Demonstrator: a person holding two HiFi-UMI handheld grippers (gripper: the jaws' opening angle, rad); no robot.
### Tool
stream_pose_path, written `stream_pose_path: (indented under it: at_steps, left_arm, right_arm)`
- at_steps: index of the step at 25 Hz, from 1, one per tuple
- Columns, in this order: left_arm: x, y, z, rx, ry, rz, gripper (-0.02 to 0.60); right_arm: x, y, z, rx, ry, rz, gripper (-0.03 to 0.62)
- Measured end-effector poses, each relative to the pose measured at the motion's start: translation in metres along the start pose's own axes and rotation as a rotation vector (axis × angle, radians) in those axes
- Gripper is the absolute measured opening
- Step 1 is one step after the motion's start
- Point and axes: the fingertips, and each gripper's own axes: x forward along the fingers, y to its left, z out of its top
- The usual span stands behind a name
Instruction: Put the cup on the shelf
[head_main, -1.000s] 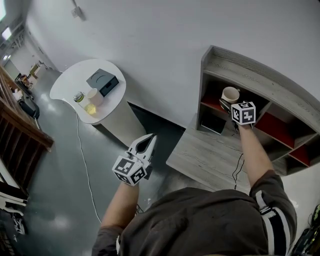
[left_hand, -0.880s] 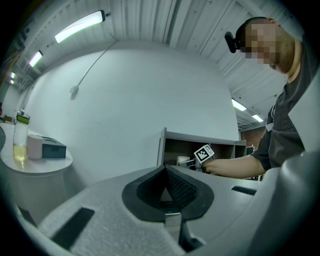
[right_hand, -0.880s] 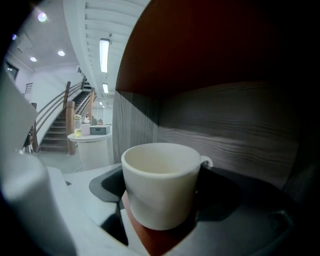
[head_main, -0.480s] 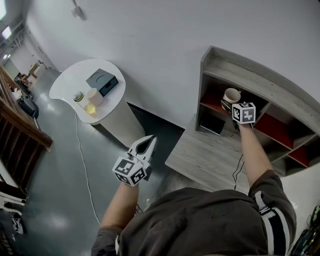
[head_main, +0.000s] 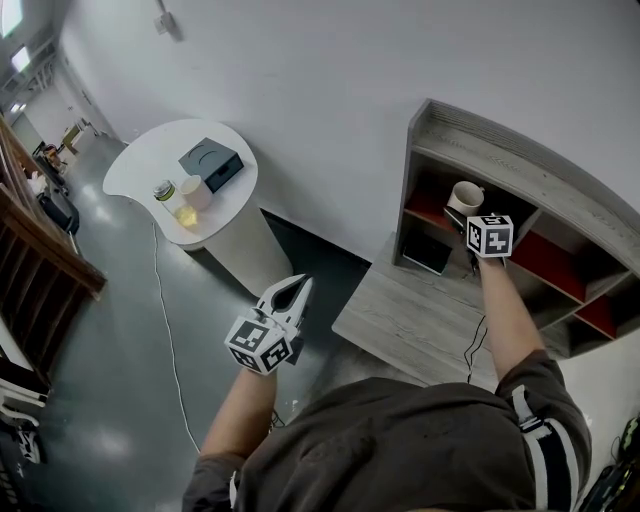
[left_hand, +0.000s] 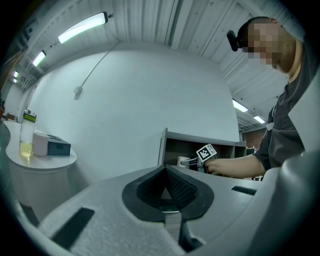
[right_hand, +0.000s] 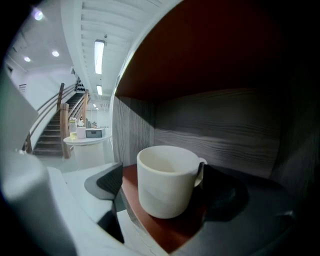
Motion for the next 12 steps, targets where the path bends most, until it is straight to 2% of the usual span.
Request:
stream_pose_path:
  at_steps: [6,9,12]
  left_arm:
    - [-0.019,0.003,-0.005,-0.023,-0.009,0.026,0.003]
    - [-0.032,0.008,-0.004,-0.026,-0.017,0.050,0.003]
    - [-0.046,0.011,-0.005,-0.021,-0.023,0.073,0.003]
  right_arm:
    - [-0.030,0.014,-0.014,-0.003,0.009,-0.012,0.491]
    - [-0.043,0.040,-0.020,0.008,0.009,0.049,0.489]
    - [-0.052,0.080,-0.020,0.010,0.004,0.154,0.475]
